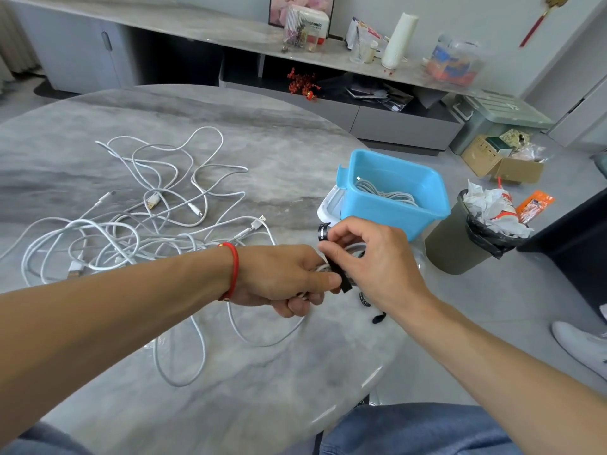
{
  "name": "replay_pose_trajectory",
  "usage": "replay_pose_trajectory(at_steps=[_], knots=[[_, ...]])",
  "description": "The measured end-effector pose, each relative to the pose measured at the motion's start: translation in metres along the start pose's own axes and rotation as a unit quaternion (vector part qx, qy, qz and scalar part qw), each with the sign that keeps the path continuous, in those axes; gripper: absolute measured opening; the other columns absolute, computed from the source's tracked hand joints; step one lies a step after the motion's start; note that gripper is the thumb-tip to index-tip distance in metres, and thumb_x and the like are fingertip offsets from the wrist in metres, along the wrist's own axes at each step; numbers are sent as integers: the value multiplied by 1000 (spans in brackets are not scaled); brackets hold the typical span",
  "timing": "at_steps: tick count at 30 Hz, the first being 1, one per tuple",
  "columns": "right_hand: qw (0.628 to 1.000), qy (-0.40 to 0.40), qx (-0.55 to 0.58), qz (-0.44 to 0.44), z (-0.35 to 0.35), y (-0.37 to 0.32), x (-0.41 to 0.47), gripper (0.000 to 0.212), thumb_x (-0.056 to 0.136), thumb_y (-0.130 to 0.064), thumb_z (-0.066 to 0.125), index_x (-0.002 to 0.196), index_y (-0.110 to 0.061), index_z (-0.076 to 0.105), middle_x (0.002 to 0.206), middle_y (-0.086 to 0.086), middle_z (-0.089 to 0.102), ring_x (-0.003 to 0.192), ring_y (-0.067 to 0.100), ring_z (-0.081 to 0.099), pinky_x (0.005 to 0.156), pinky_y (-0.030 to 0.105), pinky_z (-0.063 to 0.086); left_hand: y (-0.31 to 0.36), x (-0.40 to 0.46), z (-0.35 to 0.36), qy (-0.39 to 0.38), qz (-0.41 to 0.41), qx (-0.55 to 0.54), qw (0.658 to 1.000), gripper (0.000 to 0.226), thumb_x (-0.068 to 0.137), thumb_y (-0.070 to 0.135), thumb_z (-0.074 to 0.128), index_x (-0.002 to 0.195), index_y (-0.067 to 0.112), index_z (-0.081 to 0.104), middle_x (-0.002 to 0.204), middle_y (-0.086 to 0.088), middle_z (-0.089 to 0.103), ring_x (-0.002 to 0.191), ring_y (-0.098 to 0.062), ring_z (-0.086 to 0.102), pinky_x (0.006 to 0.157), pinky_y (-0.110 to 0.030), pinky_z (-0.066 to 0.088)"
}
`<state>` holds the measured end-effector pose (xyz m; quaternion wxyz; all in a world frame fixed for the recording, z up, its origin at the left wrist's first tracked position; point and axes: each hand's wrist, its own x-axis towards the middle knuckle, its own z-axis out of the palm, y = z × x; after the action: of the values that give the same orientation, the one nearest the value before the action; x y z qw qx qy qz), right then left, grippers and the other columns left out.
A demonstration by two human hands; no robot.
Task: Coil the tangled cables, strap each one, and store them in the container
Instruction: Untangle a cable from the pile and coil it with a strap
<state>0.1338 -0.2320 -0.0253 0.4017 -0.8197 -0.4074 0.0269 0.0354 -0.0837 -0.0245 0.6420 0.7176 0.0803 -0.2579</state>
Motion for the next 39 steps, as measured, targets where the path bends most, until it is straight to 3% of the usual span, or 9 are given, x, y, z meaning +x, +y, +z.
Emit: replay_pose_trajectory(at_steps=[8,11,13,16,21,23,32,35,39], knots=[[994,74,-60,-60,2,-5,-1,12,86,-18,83,84,-15,71,74,-12,70,77,3,66,67,9,48,3,1,2,-32,13,-63,997,18,104,23,51,108,6,54,65,4,39,48,-9,32,42,-17,24],[998,50,-26,20,-2,-7,3,13,84,-20,81,83,-21,69,71,-11,72,72,2,68,66,9,48,4,-1,2,-23,18,-26,999,15,104,22,51,99,9,52,68,0,37,49,-10,31,43,-19,23],[989,-9,53,140,-10,-8,8,19,83,-24,80,95,-28,65,77,-6,77,73,7,72,74,24,56,4,-3,-1,-23,17,29,999,14,103,23,54,99,10,53,73,-3,38,50,-12,31,44,-20,24],[944,-137,154,257,-25,-3,14,33,85,-21,80,111,-34,65,92,6,80,85,19,76,82,33,56,6,-6,-3,-59,10,73,996,15,103,25,54,98,11,54,73,-3,37,50,-13,30,44,-21,24],[797,-309,398,334,-40,10,14,29,89,-17,68,111,-1,76,111,20,75,96,25,74,83,34,62,9,-14,-16,-175,49,-32,983,15,100,23,51,92,11,55,68,0,33,44,-8,29,40,-19,19],[802,-337,396,293,-41,17,12,27,95,-19,63,115,-8,77,117,18,74,103,25,74,89,35,61,8,-14,-24,-180,69,-101,976,16,99,24,49,92,10,54,70,-2,33,43,-7,31,38,-19,18],[874,-222,319,290,-10,7,5,13,99,-20,66,92,-11,73,87,15,78,70,19,74,62,26,58,4,-1,-28,51,33,-141,988,28,102,26,52,78,10,55,66,-3,41,46,-10,30,35,-17,20],[845,-198,339,363,2,-1,1,20,103,-23,61,88,-11,66,77,10,74,60,17,69,56,26,56,3,8,-19,161,14,-79,984,27,104,28,51,88,7,56,62,-2,43,42,-11,34,37,-17,25],[771,-179,432,432,7,-6,-5,22,102,-22,63,83,-12,69,93,13,77,83,25,72,71,39,63,2,16,-10,243,17,27,969,31,100,30,52,81,6,61,63,-8,52,42,-18,42,42,-21,33]])
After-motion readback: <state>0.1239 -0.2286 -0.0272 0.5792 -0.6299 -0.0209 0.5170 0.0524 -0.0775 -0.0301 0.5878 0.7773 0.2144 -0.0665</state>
